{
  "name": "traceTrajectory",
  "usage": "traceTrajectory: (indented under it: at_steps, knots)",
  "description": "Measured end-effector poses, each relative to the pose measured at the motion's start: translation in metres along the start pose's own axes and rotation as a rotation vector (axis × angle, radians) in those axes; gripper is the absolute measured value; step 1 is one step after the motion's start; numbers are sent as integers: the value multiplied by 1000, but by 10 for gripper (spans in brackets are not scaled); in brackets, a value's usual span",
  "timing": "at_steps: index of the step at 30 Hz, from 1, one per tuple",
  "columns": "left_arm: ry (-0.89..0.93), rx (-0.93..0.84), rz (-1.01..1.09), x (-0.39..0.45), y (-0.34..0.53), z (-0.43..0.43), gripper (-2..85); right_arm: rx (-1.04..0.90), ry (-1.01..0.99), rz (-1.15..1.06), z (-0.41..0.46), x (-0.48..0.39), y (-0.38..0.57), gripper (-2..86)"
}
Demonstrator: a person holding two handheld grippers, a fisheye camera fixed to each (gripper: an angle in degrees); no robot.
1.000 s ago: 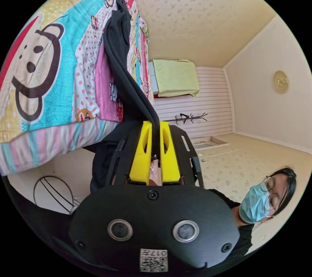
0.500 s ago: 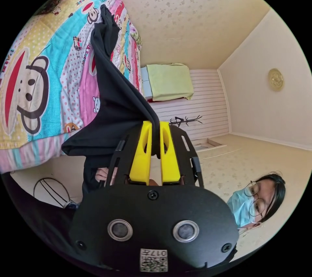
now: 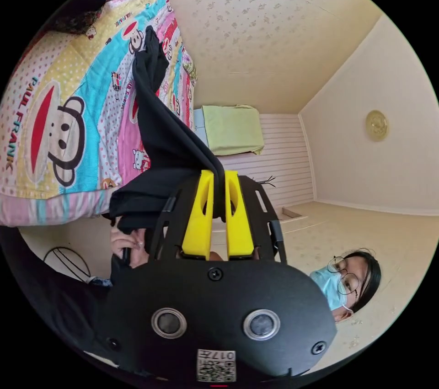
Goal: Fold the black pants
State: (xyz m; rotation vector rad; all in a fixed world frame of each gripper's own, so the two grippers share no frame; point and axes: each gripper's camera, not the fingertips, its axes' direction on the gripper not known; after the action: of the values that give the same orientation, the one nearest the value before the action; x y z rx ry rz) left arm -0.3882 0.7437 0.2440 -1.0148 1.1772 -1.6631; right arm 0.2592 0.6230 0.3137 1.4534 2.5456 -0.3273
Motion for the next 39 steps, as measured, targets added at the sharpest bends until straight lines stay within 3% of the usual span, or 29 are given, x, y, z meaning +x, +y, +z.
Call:
traceTrajectory:
  at_steps: [4, 6, 10, 14, 19, 21, 23, 25, 27, 30, 33, 34, 35, 36, 37, 39]
  knots:
    - [-208, -42, 100, -14, 25, -53, 48, -238, 317, -139, 19, -52, 2, 33]
    - [-267, -73, 119, -30, 45, -69, 47, -396, 654, -200, 46, -67, 28, 15]
    - [-256, -108, 34, -98, 96, -94, 47, -523, 761, -210, 57, -34, 69, 11]
    - [-225, -55, -85, -154, 134, -110, 52, -649, 903, -79, 54, 41, 84, 34]
    - [-122, 121, -43, -149, 176, -150, 46, -825, 1068, -96, 73, 75, 90, 97]
    - [-228, 124, 10, -132, 177, -151, 18, -866, 1155, -122, 80, 82, 102, 124]
    - [-496, 48, 101, -102, 157, -119, -1, -882, 1190, -172, 85, 86, 110, 129]
    - [-618, 10, 221, -80, 133, -76, -5, -890, 1262, -246, 94, 91, 111, 130]
    - [-618, 8, 350, -65, 106, -29, -7, -866, 1373, -327, 111, 103, 97, 131]
    - [-532, -28, 527, -54, 51, 47, -6, -817, 1372, -360, 142, 111, 63, 131]
    - [-691, -52, 512, -87, -4, 118, -6, -763, 1420, -471, 175, 112, 38, 127]
    - [-827, -117, 470, -114, -20, 148, -6, -771, 1436, -490, 182, 114, 35, 127]
    - [-967, -240, 432, -146, -28, 178, -5, -805, 1467, -517, 197, 120, 28, 128]
    - [-997, -292, 450, -161, -27, 190, -5, -876, 1479, -532, 212, 131, 22, 130]
    - [-991, -219, 548, -170, -14, 191, -5, -922, 1482, -539, 220, 137, 19, 131]
    - [-957, -169, 556, -174, -8, 186, -5, -1060, 1562, -611, 254, 167, 4, 134]
